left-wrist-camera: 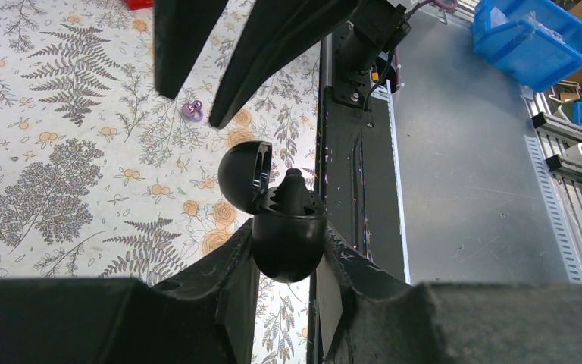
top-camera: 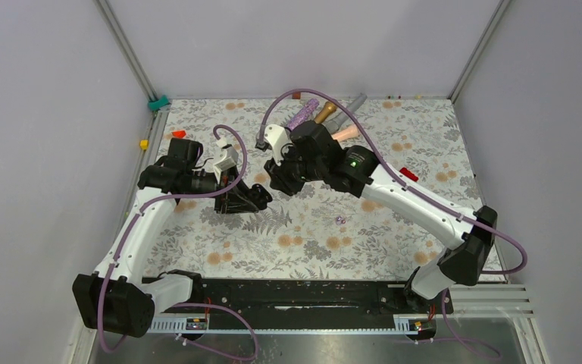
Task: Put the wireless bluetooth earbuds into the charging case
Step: Close the charging case.
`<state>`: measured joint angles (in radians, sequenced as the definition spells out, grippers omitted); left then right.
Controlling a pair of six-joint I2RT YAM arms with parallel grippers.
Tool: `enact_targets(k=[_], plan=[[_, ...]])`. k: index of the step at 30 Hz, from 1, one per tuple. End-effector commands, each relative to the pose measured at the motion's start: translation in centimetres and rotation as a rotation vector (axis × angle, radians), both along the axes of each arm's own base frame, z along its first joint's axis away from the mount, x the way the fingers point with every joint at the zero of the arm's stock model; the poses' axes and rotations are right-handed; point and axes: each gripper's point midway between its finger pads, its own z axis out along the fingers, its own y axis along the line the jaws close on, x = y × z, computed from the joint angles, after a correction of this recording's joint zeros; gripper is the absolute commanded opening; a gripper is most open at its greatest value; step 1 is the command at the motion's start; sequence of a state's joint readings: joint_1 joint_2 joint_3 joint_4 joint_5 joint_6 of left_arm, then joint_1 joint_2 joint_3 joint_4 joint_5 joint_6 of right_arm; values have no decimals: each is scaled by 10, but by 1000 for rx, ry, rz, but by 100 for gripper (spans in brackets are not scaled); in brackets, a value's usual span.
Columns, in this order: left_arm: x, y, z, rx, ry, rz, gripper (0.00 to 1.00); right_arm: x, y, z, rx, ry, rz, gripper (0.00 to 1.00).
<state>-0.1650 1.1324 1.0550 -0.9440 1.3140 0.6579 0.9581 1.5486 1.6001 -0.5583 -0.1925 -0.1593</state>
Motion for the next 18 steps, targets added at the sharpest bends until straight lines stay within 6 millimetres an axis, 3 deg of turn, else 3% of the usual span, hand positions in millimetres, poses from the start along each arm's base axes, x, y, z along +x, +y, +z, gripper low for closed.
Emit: enact_targets(k=[1,10,18], plan=[[-2,-4,24,-60,-106,-39,0,12,10,-5,20,0,-41,35],[0,-4,22,-54,-103,-36,0,-22,16,3,73,92,117,34],[3,-3,21,-47,-101,-32,0,-34,15,9,89,117,167,34]])
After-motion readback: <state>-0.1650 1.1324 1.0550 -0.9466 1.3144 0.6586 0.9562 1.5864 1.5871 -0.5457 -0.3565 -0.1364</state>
